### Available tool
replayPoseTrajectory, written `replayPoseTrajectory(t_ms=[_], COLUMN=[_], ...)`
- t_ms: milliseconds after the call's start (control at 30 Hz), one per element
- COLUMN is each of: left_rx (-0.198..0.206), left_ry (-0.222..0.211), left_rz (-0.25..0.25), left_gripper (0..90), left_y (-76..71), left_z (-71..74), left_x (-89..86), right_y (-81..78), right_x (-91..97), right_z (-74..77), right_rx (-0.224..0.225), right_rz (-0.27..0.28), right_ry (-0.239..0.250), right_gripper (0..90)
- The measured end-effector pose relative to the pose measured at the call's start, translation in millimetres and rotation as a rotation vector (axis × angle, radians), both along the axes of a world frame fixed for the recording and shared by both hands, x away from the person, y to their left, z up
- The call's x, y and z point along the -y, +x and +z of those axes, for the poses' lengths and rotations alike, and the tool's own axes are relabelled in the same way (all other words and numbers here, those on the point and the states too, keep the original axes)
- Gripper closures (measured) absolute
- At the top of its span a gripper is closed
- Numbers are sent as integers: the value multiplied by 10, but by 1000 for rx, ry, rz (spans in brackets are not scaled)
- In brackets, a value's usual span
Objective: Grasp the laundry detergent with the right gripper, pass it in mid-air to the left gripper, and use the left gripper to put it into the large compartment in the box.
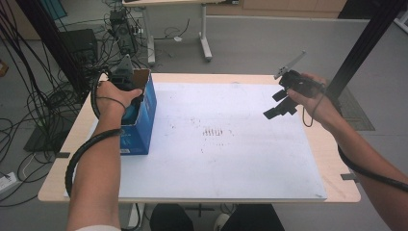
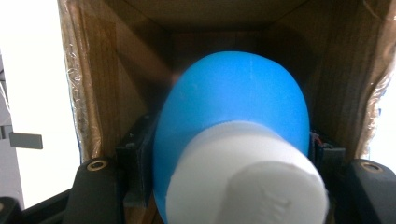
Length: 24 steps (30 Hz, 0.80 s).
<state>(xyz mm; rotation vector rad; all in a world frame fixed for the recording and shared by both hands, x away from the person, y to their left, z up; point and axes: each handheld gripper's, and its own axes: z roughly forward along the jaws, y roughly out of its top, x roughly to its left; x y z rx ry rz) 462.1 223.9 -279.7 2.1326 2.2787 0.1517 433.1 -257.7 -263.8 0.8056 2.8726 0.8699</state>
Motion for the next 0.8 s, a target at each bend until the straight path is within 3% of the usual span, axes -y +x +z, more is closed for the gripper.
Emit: replayPoseTrajectory(t_ms=[800], left_rx=[1], left_ry=[6], left_rz=[-3], left_gripper=[350], left_y=[-12], left_z=[3], left_x=[8], right_y=[-17], right_x=[15], right_z=[4], right_rx=[-4], right_rz=[9], right_ry=[-3], right_gripper=[59])
